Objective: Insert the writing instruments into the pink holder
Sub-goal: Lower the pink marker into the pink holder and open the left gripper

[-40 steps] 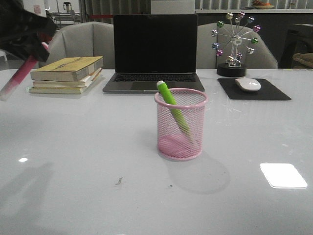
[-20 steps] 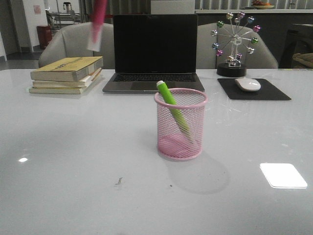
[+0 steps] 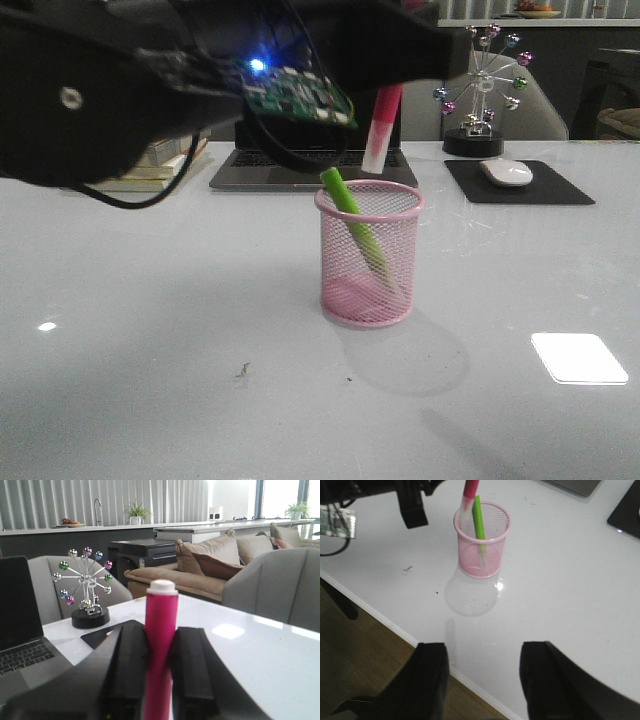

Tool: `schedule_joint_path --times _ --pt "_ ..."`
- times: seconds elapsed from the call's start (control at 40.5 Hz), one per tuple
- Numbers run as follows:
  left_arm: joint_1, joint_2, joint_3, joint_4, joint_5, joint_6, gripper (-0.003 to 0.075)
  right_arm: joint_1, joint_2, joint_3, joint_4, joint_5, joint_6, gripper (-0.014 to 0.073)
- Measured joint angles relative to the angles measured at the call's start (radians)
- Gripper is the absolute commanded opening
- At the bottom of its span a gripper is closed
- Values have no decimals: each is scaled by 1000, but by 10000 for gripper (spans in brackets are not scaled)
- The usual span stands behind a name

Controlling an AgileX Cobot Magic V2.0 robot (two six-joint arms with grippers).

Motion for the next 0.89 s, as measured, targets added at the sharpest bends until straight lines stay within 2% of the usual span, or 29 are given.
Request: schedule_joint_path --times 0.222,0.569,0.89 --pt "0 108 -23 -2 -80 0 91 0 0 0 0 0 0 447" --pt "35 128 -28 -16 -82 0 91 0 0 0 0 0 0 447" --pt "43 128 -28 -31 3 0 93 0 0 0 0 0 0 447"
